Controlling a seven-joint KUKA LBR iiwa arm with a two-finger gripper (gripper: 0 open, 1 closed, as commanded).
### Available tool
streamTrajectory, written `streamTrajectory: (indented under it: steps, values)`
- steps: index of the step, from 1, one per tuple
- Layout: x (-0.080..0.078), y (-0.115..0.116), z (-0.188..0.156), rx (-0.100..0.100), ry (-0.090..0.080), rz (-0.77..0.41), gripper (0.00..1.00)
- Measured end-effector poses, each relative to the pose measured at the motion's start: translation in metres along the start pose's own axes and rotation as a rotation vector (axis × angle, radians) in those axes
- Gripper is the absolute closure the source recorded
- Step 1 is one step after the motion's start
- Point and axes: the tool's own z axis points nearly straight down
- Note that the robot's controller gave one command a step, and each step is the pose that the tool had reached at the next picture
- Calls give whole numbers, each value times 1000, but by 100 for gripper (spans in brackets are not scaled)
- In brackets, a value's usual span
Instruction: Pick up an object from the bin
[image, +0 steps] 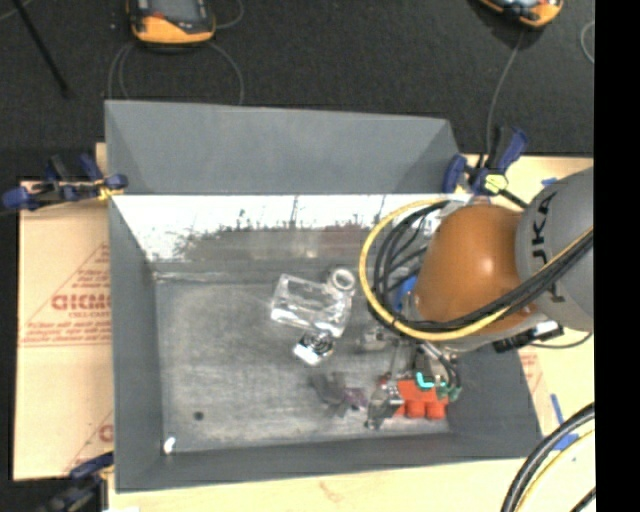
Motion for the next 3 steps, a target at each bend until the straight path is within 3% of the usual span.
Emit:
streamTrajectory:
  steps: [1,2,3]
  values:
    - [-4,33,86,-2,-11,243,0]
    - [6,28,59,-2,-8,386,0]
    - [6,36,53,-3,-10,465,0]
